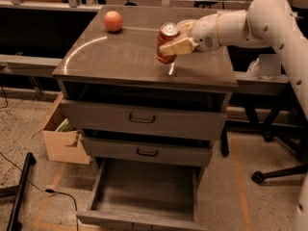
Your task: Pick coke can from bottom drawer and place on counter
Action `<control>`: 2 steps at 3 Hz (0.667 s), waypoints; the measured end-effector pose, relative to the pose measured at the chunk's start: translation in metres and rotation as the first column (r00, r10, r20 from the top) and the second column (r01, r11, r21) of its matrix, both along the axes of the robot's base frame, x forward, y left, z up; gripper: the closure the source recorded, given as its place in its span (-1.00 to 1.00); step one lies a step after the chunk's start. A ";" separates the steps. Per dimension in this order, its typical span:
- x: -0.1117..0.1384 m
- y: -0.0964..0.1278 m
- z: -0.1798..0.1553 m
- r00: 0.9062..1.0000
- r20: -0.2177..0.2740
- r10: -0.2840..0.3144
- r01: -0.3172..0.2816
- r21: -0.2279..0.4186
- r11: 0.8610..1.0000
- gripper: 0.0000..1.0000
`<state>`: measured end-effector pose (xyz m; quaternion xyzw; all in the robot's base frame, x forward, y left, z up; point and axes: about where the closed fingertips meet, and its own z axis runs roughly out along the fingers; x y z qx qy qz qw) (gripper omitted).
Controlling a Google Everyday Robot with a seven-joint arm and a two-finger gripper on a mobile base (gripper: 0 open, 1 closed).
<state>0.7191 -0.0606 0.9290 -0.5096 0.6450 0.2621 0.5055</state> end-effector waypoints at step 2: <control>0.025 0.010 -0.015 1.000 -0.028 0.014 -0.015 -0.048 0.999 0.17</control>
Offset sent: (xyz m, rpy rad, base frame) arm 0.0347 0.0039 -0.0199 -0.0876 0.0499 0.0130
